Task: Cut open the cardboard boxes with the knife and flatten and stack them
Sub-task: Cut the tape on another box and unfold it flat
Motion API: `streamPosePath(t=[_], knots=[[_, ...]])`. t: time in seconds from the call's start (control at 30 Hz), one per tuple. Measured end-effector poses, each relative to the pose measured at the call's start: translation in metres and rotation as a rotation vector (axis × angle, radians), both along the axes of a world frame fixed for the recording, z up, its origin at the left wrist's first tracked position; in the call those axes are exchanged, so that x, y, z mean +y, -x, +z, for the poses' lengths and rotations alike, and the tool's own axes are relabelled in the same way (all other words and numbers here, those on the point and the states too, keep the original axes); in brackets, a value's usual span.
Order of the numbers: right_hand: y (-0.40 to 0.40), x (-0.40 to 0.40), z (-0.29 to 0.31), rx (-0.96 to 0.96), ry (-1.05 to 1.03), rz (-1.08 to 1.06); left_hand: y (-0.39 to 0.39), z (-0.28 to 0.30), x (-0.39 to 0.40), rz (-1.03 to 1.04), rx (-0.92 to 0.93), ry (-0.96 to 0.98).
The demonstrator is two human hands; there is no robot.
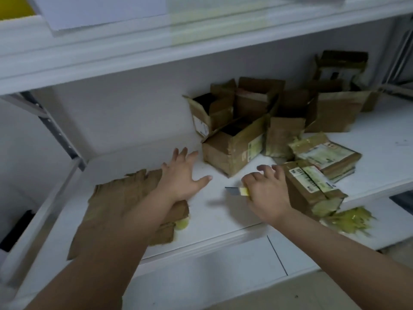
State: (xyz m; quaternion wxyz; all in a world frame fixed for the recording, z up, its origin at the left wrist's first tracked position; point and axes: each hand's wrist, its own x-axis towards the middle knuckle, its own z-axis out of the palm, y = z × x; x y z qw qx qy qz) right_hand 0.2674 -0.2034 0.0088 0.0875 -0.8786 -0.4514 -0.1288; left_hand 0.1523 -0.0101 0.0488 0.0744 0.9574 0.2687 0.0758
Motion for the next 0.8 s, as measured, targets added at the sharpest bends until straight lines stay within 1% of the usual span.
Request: streamPosePath(t=[0.03,0.07,0.17,0.23,0.27,0.37,0.43,0.53,0.57,0.7,0.77,0.8], knots=[[-0.004,-0.011,0.004,-0.072,0.049,-0.032,-0.017,-0.004,-0.01,-0.024,-0.005,-0.011],[-0.009,-0.021,0.007,-0.088,0.106,-0.062,-0.032,-0.008,-0.02,-0.041,-0.012,-0.015],[-0.036,-0.043,0.008,-0.036,0.258,-0.135,-0.069,-0.015,-0.042,-0.059,-0.051,0.07],[-0.056,-0.052,0.006,-0.027,0.34,-0.128,-0.089,-0.02,-0.048,-0.014,-0.084,0.167],[-0.067,-0.056,0.003,-0.017,0.356,-0.108,-0.096,-0.021,-0.05,0.015,-0.131,0.226],[-0.102,-0.063,-0.004,-0.031,0.366,-0.055,-0.111,-0.024,-0.054,0.08,-0.348,0.413],[-0.128,-0.07,-0.004,-0.036,0.346,-0.049,-0.118,-0.025,-0.058,0.143,-0.464,0.463],[-0.166,-0.076,-0.002,0.011,0.346,-0.049,-0.126,-0.029,-0.06,0.227,-0.542,0.51],[-0.177,-0.076,-0.001,0.035,0.344,-0.047,-0.13,-0.029,-0.06,0.244,-0.529,0.496],[-0.206,-0.074,0.001,0.109,0.324,0.005,-0.143,-0.028,-0.058,0.378,-0.402,0.274],[-0.213,-0.071,0.002,0.15,0.312,0.01,-0.141,-0.023,-0.06,0.376,-0.426,0.208],[-0.215,-0.069,0.002,0.167,0.305,0.006,-0.137,-0.023,-0.061,0.335,-0.458,0.195]])
